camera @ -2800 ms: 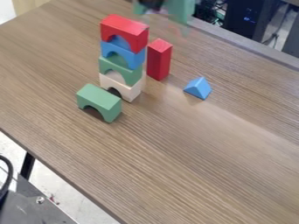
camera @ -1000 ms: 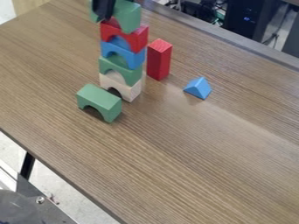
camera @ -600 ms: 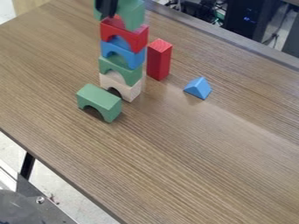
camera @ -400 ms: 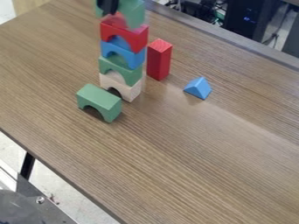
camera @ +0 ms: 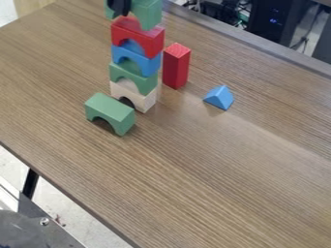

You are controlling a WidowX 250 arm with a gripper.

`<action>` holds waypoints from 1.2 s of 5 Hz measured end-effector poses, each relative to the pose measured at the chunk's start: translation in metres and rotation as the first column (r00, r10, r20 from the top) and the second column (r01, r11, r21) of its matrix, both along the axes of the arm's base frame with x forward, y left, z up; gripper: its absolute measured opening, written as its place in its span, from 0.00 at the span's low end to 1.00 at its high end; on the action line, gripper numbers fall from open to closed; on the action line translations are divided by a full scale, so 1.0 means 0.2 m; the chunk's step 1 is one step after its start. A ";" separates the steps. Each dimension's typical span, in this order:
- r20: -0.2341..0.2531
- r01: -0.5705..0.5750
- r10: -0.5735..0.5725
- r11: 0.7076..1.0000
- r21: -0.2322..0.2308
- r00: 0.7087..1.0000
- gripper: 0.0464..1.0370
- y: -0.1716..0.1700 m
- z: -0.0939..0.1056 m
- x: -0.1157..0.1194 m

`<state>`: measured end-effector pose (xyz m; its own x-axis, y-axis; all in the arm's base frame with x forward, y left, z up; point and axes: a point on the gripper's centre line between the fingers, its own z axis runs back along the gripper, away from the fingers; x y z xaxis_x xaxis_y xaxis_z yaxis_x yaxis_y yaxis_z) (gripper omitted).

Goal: Put the green arch on top of the red arch

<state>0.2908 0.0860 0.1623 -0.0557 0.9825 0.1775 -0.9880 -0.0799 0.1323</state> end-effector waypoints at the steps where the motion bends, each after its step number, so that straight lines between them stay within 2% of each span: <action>1: 0.015 0.004 -0.004 1.000 0.002 1.000 0.55 0.00 0.00 0.01; 3: 0.025 0.010 -0.010 1.000 0.007 1.000 0.55 0.00 -0.02 0.02; 4: 0.032 0.009 -0.009 1.000 0.000 0.999 0.59 0.00 -0.02 0.02; 5: 0.020 0.007 -0.007 1.000 -0.010 1.000 0.89 -0.01 -0.04 0.01; 6: 0.030 0.007 -0.007 1.000 -0.014 1.000 0.96 -0.01 -0.05 0.02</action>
